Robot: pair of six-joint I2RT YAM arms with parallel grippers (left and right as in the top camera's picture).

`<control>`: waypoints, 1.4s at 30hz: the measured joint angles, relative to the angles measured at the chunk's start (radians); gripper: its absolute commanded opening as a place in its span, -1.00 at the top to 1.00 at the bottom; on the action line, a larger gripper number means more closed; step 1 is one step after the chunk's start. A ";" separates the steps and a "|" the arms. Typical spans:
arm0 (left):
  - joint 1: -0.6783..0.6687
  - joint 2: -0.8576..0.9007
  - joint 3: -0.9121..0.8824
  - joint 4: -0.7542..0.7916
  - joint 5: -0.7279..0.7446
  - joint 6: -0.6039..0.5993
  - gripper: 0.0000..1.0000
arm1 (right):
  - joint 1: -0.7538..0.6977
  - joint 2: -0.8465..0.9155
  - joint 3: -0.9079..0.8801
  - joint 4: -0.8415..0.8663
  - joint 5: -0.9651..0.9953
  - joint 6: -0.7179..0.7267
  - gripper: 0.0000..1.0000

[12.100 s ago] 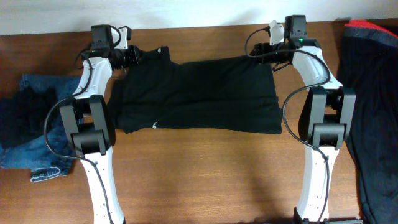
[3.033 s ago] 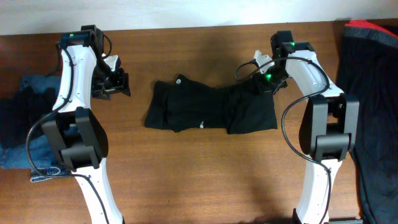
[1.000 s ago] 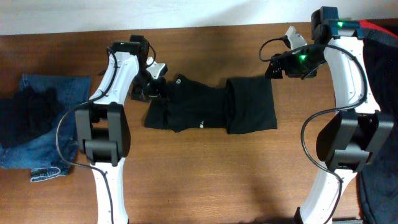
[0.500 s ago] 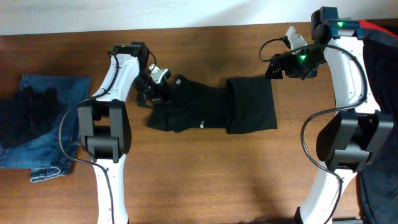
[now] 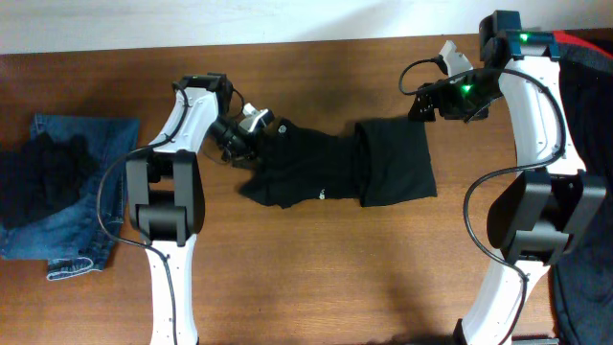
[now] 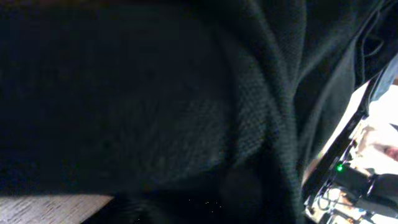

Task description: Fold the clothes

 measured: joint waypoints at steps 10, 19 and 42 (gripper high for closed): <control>0.089 0.000 0.000 -0.031 0.019 0.016 1.00 | 0.000 0.000 0.000 -0.007 0.000 0.000 -0.84; 0.363 -0.006 0.112 -0.201 -0.061 0.017 1.00 | 0.000 0.000 0.000 -0.010 0.000 0.000 -0.84; -0.096 -0.048 0.447 -0.122 -0.076 -0.148 -0.42 | 0.000 0.000 0.000 -0.045 0.000 0.000 -0.86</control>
